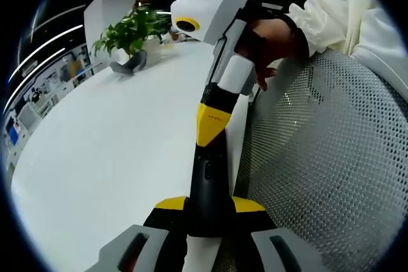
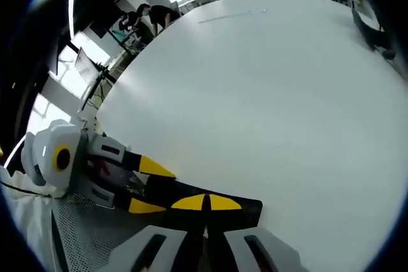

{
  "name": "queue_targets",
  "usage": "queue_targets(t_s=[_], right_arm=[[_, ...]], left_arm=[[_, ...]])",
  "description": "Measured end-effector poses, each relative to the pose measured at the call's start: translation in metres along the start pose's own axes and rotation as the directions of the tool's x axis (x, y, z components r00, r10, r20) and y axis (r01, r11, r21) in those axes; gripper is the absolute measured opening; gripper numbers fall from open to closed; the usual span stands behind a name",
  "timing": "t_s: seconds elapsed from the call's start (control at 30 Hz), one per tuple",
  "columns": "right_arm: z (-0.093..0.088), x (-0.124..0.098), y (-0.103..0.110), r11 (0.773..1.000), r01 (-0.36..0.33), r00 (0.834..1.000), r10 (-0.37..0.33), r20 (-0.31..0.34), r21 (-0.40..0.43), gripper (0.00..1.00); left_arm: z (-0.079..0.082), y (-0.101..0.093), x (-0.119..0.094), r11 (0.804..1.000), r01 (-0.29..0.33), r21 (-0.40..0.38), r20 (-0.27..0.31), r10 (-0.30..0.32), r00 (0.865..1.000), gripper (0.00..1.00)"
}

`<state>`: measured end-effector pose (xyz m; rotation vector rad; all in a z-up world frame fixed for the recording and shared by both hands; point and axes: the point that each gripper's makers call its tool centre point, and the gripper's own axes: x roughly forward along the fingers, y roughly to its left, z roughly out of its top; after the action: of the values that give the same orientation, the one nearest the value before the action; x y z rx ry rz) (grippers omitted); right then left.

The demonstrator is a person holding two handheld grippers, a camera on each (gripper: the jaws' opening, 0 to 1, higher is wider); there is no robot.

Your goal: Press the specified remote control buttons in sequence, fully releasing each button before pressing the next.

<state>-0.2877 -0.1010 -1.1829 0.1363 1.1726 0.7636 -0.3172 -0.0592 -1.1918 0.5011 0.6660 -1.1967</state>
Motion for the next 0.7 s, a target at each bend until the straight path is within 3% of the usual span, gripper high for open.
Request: queue_targets(t_s=[0.17, 0.53, 0.7], right_arm=[[-0.0003, 0.0011, 0.0011, 0.999, 0.006, 1.0, -0.005, 0.007, -0.033, 0.0], [0.0006, -0.0002, 0.0005, 0.999, -0.008, 1.0, 0.008, 0.008, 0.04, 0.0], [-0.0001, -0.0009, 0.0008, 1.0, 0.014, 1.0, -0.014, -0.003, -0.003, 0.0]], left_arm=[[0.0, 0.0, 0.0, 1.0, 0.001, 0.0, 0.002, -0.001, 1.0, 0.24], [-0.0001, -0.0001, 0.0001, 1.0, 0.0, 0.0, 0.0, 0.0, 1.0, 0.24], [-0.0002, -0.0001, 0.0, 1.0, -0.001, -0.002, 0.0, 0.001, 1.0, 0.24]])
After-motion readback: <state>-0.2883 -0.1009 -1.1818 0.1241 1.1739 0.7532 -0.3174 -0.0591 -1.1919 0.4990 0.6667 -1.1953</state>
